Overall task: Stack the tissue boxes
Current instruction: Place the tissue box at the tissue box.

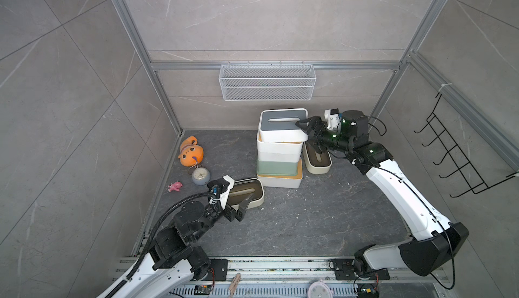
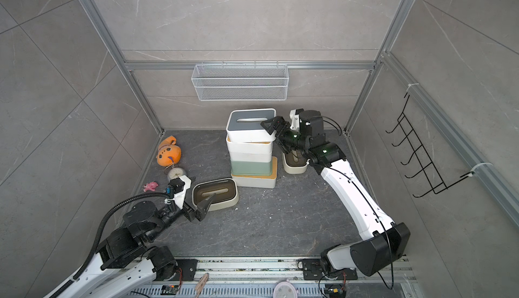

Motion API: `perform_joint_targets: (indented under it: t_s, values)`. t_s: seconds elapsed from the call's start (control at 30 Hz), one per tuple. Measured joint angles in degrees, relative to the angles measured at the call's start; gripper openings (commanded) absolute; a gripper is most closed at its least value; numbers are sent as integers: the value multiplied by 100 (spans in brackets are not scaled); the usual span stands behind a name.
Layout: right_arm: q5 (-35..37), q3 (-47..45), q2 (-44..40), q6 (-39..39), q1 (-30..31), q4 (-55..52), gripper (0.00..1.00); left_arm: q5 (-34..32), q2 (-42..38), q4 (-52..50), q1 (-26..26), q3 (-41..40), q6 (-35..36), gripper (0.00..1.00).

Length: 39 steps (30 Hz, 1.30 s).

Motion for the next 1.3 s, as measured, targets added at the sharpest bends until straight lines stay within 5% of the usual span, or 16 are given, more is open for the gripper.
perform_joint_targets:
  t_s: [1.3]
  values:
    - [501,160,66,-748,-2,-575,100,-2,11,-9,0,0,0,100]
